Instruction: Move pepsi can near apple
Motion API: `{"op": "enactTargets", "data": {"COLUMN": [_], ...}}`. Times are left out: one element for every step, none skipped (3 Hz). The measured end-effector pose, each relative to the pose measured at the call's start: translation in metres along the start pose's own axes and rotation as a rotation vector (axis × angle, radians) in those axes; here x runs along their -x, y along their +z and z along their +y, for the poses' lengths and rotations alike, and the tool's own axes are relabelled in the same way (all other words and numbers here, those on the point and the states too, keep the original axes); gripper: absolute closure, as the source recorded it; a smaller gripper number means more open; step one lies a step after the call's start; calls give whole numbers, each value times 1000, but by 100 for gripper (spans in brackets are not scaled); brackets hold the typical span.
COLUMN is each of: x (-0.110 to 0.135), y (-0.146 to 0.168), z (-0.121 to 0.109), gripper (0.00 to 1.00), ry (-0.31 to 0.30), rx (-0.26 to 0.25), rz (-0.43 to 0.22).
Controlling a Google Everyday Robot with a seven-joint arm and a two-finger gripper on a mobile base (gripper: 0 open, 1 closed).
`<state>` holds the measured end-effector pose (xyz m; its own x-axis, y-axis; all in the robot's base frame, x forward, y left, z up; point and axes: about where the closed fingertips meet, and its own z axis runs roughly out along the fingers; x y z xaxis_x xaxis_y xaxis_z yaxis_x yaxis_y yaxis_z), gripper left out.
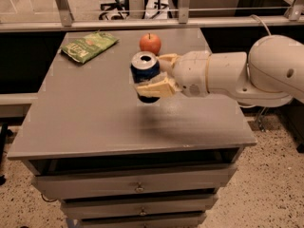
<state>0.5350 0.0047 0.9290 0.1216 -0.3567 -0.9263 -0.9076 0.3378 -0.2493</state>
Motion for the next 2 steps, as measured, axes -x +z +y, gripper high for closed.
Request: {"op": "enactTargets", "data": {"x": [9,16], "y": [-16,-32], "z": [-69,-140], "gripper": [100,100], "ry": [-90,-145], "rx": [-95,-190], "rz": [5,15]}}
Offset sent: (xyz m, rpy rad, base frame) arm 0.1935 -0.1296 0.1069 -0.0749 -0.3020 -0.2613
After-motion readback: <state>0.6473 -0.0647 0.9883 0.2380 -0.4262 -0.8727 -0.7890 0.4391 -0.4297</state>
